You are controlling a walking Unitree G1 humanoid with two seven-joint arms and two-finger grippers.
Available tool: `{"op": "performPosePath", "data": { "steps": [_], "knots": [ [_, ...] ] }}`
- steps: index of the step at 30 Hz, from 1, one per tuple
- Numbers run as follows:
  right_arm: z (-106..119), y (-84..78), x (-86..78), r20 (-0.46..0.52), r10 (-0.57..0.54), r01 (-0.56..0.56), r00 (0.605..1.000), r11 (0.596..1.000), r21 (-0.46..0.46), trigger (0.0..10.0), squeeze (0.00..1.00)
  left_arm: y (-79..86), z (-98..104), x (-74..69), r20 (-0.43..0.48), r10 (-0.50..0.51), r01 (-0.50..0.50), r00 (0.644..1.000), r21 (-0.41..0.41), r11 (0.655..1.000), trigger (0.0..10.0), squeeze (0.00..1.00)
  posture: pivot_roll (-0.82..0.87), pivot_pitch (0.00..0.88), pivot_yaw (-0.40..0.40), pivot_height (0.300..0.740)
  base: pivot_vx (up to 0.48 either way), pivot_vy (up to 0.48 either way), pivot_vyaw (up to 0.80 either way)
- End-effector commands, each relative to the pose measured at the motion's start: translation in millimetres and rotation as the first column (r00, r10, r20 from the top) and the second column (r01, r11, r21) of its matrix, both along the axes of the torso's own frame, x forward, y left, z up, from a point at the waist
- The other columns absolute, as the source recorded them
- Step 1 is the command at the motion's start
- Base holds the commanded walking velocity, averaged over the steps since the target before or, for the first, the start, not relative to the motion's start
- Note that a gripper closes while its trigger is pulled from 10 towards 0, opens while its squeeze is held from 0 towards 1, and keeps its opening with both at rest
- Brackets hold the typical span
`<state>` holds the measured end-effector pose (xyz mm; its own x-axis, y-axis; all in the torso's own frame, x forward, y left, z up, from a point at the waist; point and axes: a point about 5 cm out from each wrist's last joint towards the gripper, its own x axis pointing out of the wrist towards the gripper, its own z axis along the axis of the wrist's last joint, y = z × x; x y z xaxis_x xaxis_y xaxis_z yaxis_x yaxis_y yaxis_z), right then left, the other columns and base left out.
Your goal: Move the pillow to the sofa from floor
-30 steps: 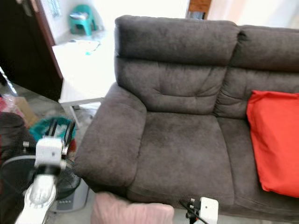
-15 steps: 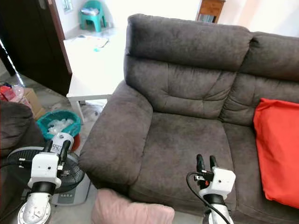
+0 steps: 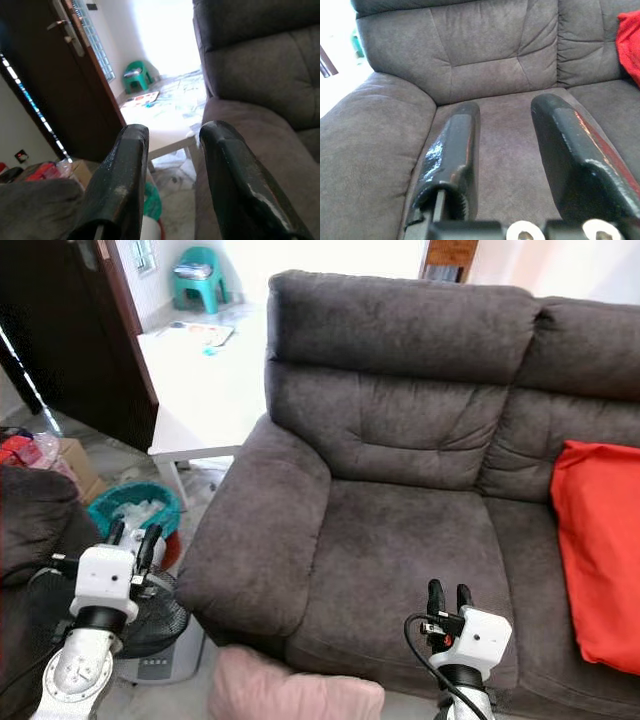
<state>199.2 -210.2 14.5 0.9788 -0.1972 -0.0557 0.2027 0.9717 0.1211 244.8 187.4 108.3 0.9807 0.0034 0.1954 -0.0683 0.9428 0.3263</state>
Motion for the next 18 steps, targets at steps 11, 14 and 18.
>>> {"op": "performPosePath", "data": {
  "steps": [11, 14, 18],
  "knots": [
    [20, -31.5, -12.8, 0.045, -0.08, 0.083, 0.996, 0.993, -0.087, 10.0, 0.0, -22.1, -15, 14.2, -0.076, -0.085, 0.083, 0.993, -0.032, 0.996, 10.0, 0.0, 0.03, 0.0, 0.023, 0.74, 0.0, 0.0, 0.0],
    [31, -27.1, -6.9, 0.095, -0.063, 0.075, 0.993, 0.989, -0.128, 10.0, 0.0, -19.6, -10, 19.5, -0.07, -0.109, 0.107, 0.992, -0.021, 0.994, 10.0, 0.0, 0.01, 0.0, 0.036, 0.74, 0.0, 0.0, 0.0],
    [42, -24.1, 0.3, 0.137, -0.053, 0.069, 0.989, 0.991, -0.111, 10.0, 0.0, -16.2, -7, 24.7, -0.059, -0.093, 0.092, 0.994, -0.033, 0.995, 10.0, 0.0, -0.01, 0.0, 0.03, 0.74, 0.0, 0.0, 0.0]
  ]
}}
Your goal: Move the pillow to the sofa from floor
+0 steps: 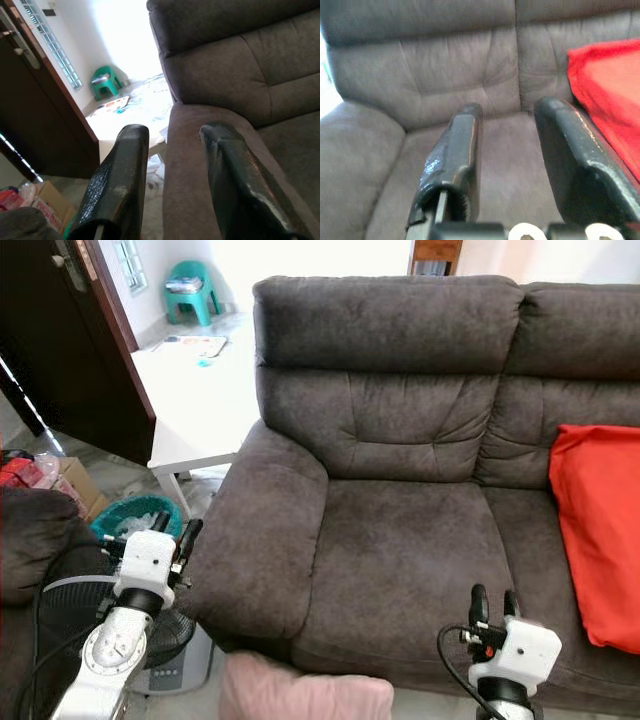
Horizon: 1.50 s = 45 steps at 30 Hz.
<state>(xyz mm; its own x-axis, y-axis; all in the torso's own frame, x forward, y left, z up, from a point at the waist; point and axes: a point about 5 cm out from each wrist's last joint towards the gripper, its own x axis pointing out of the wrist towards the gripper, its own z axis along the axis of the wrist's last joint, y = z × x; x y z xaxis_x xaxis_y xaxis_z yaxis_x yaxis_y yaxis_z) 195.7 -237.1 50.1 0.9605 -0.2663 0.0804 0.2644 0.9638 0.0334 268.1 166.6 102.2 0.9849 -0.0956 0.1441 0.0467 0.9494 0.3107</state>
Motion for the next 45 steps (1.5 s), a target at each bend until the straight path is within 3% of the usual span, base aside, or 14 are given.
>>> {"op": "performPosePath", "data": {
  "steps": [1, 6, 12, 18, 26, 32, 34, 36, 42, 45],
  "knots": [
    [13, 6.2, 6.4, 0.042, 0.032, -0.032, 0.999, 0.999, -0.002, 10.0, 0.0, 5.4, -3, 4.0, -0.011, 0.023, -0.023, 1.0, -0.026, 0.999, 10.0, 0.0, -0.03, 0.0, 0.013, 0.74, 0.0, 0.0, 0.0],
    [17, 11.2, 12.5, 0.031, 0.083, -0.083, 0.996, 0.997, -0.004, 10.0, 0.0, 3.3, -6, 7.2, -0.012, 0.028, -0.028, 1.0, -0.033, 0.999, 10.0, 0.0, -0.01, 0.0, -0.037, 0.74, 0.0, 0.0, 0.0],
    [20, 14.0, 23.7, 0.037, 0.112, -0.111, 0.993, 0.994, -0.009, 10.0, 0.0, 4.0, -2, 7.6, -0.002, 0.039, -0.039, 0.999, -0.046, 0.998, 10.0, 0.0, 0.03, 0.0, -0.038, 0.74, 0.0, 0.0, 0.0],
    [20, 27.9, 29.2, 0.039, 0.13, -0.131, 0.991, 0.991, 0.031, 10.0, 0.0, 8.9, -3, 6.1, 0.002, 0.033, -0.033, 0.999, -0.035, 0.999, 10.0, 0.0, 0.06, 0.001, -0.039, 0.74, 0.0, 0.0, 0.0],
    [25, 26.7, 36.2, 0.049, 0.137, -0.138, 0.989, 0.99, 0.028, 10.0, 0.0, 8.5, 2, 9.2, 0.018, 0.036, -0.036, 0.999, -0.045, 0.998, 10.0, 0.0, 0.06, 0.006, -0.043, 0.74, 0.0, 0.0, 0.0],
    [29, 28.8, 40.3, 0.062, 0.14, -0.142, 0.988, 0.989, 0.031, 10.0, 0.0, 4.8, 5, 10.7, 0.015, 0.029, -0.026, 0.999, -0.129, 0.991, 10.0, 0.0, 0.07, 0.002, -0.04, 0.74, 0.0, 0.0, 0.0],
    [28, 33.2, 41.2, 0.062, 0.15, -0.153, 0.987, 0.987, 0.046, 10.0, 0.0, 4.0, 2, 11.1, -0.018, 0.026, -0.029, 1.0, -0.237, 0.971, 10.0, 0.0, 0.06, 0.002, -0.042, 0.74, 0.0, 0.0, 0.0],
    [28, 34.3, 41.5, 0.06, 0.156, -0.159, 0.986, 0.986, 0.049, 10.0, 0.0, 3.5, 2, 12.0, -0.024, 0.023, -0.029, 0.999, -0.258, 0.966, 10.0, 0.0, 0.06, 0.003, -0.044, 0.74, 0.0, 0.0, 0.0],
    [24, 33.5, 43.3, 0.048, 0.144, -0.148, 0.988, 0.984, 0.098, 10.0, 0.0, -2.1, 1, 14.9, -0.048, -0.036, 0.023, 0.998, -0.242, 0.97, 10.0, 0.0, 0.07, 0.0, -0.042, 0.74, 0.0, 0.0, 0.0],
    [24, 34.5, 43.6, 0.048, 0.147, -0.151, 0.988, 0.983, 0.109, 10.0, 0.0, -5.4, -5, 12.6, -0.075, -0.092, 0.076, 0.993, -0.19, 0.979, 10.0, 0.0, 0.07, 0.0, -0.042, 0.74, 0.0, 0.0, 0.0]
  ]
}}
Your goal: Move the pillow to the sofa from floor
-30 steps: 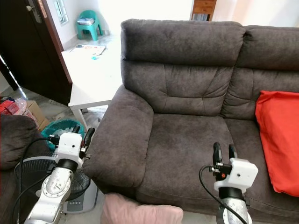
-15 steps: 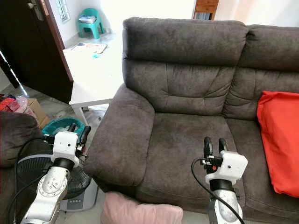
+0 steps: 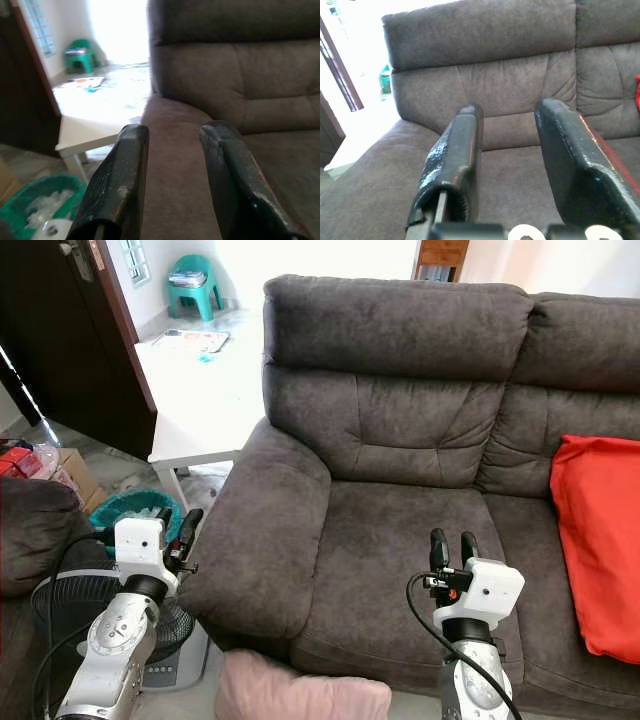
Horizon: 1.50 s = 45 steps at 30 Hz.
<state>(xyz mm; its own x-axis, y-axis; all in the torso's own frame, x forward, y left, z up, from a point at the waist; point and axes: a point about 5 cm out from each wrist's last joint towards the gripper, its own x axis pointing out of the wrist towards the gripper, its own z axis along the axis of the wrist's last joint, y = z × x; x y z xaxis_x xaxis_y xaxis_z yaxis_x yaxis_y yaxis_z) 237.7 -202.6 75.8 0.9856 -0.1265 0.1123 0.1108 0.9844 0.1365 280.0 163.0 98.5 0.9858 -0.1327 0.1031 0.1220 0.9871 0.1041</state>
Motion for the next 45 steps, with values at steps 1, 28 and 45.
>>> {"op": "performPosePath", "data": {
  "steps": [1, 28, 45],
  "knots": [
    [-1.8, 0.6, 1.7, -0.014, 0.003, -0.003, 1.0, 1.0, 0.011, 10.0, 0.0, -1.0, -1.6, 0.3, -0.021, -0.024, 0.024, 1.0, 0.007, 1.0, 10.0, 0.0, 0.07, 0.0, -0.042, 0.74, 0.0, 0.0, 0.0],
    [-5.6, 3.1, 3.2, -0.063, 0.022, -0.021, 0.998, 1.0, 0.006, 10.0, 0.0, 2.3, -4.4, -1.5, -0.037, 0.0, 0.0, 0.999, 0.01, 1.0, 10.0, 0.0, 0.07, 0.0, -0.052, 0.72, 0.0, 0.0, 0.0],
    [-7.4, 7.6, 3.6, -0.08, 0.054, -0.053, 0.995, 0.999, 0.006, 10.0, 0.0, 4.8, -4.3, -1.1, -0.035, 0.021, -0.021, 0.999, 0.009, 1.0, 10.0, 0.0, 0.07, 0.0, -0.061, 0.635, 0.0, 0.0, 0.0]
  ]
}}
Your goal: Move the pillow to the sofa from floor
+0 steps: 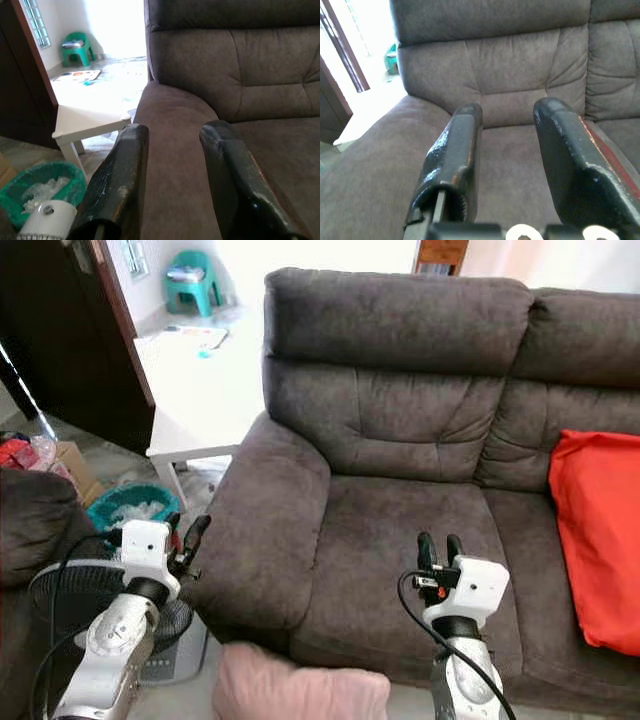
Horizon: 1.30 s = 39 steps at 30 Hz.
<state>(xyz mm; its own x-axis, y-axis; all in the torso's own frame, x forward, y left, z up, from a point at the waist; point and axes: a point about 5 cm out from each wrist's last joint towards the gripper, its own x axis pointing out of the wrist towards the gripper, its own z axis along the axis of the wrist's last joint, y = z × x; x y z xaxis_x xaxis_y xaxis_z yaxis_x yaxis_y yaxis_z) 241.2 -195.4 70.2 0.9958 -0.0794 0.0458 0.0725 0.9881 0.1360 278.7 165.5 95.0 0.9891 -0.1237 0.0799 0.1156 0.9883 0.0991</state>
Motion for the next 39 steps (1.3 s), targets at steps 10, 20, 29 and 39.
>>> {"op": "performPosePath", "data": {
  "steps": [10, 20, 29, 39],
  "knots": [
    [-0.8, 2.8, 0.7, -0.002, 0.017, -0.017, 1.0, 1.0, -0.011, 10.0, 0.0, 0.2, -2.4, -0.7, -0.013, 0.009, -0.009, 1.0, 0.016, 1.0, 10.0, 0.0, 0.07, 0.0, -0.065, 0.635, 0.0, 0.0, 0.0],
    [-2.7, 2.7, 0.5, -0.012, 0.023, -0.023, 1.0, 1.0, -0.012, 10.0, 0.0, 1.4, -3.3, -0.7, -0.015, 0.014, -0.014, 1.0, 0.015, 1.0, 10.0, 0.0, 0.07, 0.0, -0.065, 0.635, 0.0, 0.0, 0.0],
    [-6.9, 5.3, 1.8, -0.053, 0.038, -0.039, 0.998, 0.999, -0.009, 10.0, 0.0, 1.7, -5.7, -1.3, -0.021, 0.016, -0.016, 1.0, 0.017, 1.0, 10.0, 0.0, 0.07, 0.005, -0.066, 0.635, 0.0, 0.0, 0.0],
    [-7.2, 5.6, 2.0, -0.052, 0.043, -0.044, 0.998, 0.999, -0.01, 10.0, 0.0, 2.9, -6.8, -1.2, -0.023, 0.02, -0.02, 1.0, 0.021, 1.0, 10.0, 0.0, 0.07, 0.006, -0.065, 0.575, 0.0, 0.0, 0.0]
  ]
}}
